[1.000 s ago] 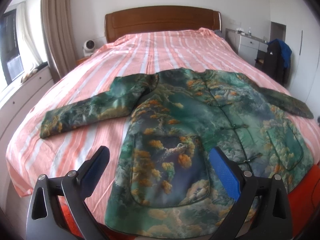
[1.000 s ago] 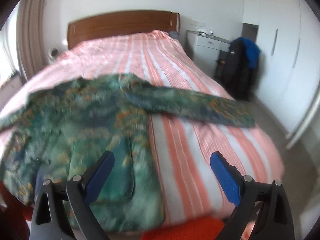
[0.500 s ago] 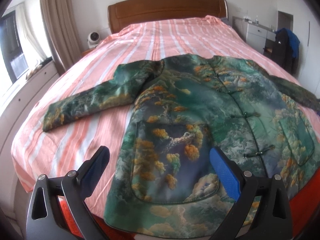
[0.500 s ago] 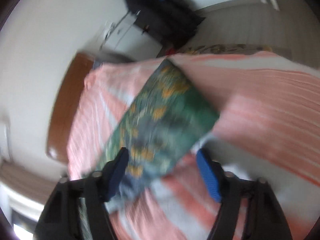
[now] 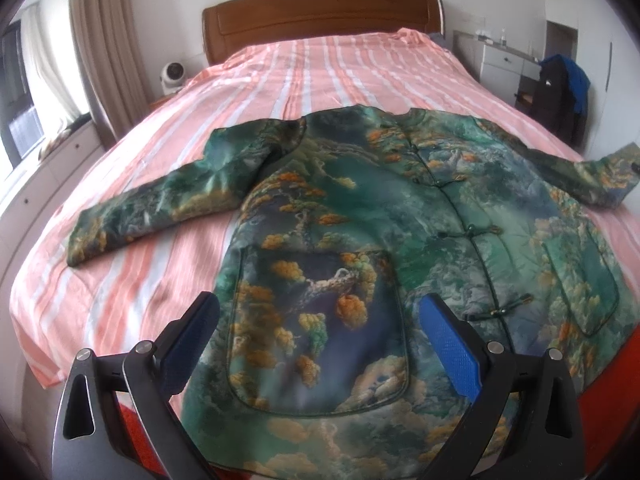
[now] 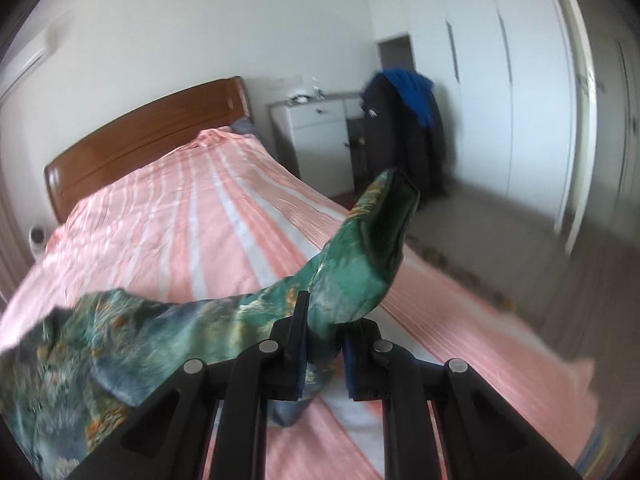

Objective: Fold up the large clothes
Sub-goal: 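Grasp a sleeve cuff with the right gripper and fold it across the jacket body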

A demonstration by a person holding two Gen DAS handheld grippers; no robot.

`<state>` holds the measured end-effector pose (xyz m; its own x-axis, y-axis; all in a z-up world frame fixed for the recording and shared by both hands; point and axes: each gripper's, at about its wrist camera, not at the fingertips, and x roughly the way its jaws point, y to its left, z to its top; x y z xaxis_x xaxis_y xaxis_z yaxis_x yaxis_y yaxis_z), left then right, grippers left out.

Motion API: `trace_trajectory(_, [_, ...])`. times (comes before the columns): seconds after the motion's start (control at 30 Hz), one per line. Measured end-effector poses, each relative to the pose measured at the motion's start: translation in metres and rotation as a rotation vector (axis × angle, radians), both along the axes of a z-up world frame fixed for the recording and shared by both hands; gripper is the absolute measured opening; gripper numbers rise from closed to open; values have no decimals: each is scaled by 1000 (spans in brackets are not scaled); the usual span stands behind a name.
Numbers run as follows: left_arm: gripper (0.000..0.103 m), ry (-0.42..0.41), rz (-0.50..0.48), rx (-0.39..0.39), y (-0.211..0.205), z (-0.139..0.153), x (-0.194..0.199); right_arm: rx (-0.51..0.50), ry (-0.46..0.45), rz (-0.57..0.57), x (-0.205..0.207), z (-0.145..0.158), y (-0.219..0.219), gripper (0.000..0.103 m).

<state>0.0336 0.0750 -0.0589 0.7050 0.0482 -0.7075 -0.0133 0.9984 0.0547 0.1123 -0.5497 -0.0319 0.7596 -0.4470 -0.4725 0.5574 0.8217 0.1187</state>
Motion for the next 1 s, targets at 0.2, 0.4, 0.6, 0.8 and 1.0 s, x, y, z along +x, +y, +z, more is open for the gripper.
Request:
trace_trajectory(0.2, [101, -28, -3, 18, 3, 6, -11, -65, 18, 31, 2, 11, 28, 14])
trace_trajectory(0.4, [101, -29, 28, -16, 15, 7, -13, -69, -17, 65, -1, 31, 47, 14])
trace_trajectory(0.6, [101, -42, 20, -34, 13, 8, -15, -102, -148, 251, 19, 103, 116, 14])
trace_trajectory(0.8, [101, -35, 22, -60, 18, 3, -20, -170, -171, 525, 81, 141, 244, 14])
trace_trajectory(1.0, [101, -17, 59, -93, 33, -5, -23, -168, -9, 705, 159, 70, 359, 14])
